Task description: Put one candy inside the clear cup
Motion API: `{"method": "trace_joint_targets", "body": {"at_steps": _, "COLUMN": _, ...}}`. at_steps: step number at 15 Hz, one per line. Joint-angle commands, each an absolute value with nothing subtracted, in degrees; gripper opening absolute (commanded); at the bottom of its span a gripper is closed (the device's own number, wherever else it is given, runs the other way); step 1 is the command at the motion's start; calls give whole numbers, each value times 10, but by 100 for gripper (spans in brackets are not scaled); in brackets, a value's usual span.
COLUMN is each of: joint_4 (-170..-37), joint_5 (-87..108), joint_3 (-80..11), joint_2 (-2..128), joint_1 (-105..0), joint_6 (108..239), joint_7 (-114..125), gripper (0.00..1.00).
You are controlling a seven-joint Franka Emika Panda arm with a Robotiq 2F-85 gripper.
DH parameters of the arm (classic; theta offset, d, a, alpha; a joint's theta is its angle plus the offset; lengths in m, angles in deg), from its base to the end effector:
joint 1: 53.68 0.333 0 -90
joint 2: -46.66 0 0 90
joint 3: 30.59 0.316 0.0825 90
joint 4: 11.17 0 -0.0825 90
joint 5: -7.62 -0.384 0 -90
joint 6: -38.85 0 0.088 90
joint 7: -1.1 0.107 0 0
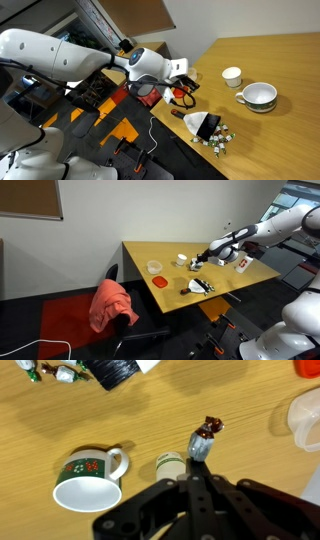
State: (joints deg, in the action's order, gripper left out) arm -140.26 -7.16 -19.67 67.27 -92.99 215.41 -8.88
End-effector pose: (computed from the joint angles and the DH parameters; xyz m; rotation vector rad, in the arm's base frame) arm 0.4979 -0.2947 0.2550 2.8928 -0.9000 0.7462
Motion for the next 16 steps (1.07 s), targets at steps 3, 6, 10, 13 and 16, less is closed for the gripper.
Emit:
{"method": "trace_joint_targets", "body": {"at_steps": 3, "joint_4": -1383, "joint_5": -82, "joint_3": -166, "joint_2": 682, "joint_1": -936, "joint_6": 2162, "joint_7": -96, "gripper": 0}}
{"method": "trace_joint_targets", "body": {"at_steps": 6, "joint_4": -1339, "joint_5": -82, "joint_3": -138, "joint_2": 697, "joint_1": -927, "joint_6": 2146, "joint_7": -88, "gripper": 0}}
{"method": "trace_joint_targets", "body": {"at_steps": 10, "joint_4": -1269, "joint_5": -67, "joint_3": -135, "joint_2": 734, "joint_1": -883, "joint_6": 2142, "joint_7": -69, "gripper": 0}}
{"method": "trace_joint_targets", "body": {"at_steps": 13, "joint_4": -1222, "joint_5": -55, "joint_3": -152, "joint_2": 772, "joint_1": -837, "joint_6": 2151, "joint_7": -62, "gripper": 0}}
{"method": "trace_joint_targets", "body": {"at_steps": 16, "joint_4": -1185, "joint_5": -45, "joint_3": -180, "joint_2": 811, "joint_1": -782, "joint_6": 2162, "joint_7": -64, "gripper": 0}}
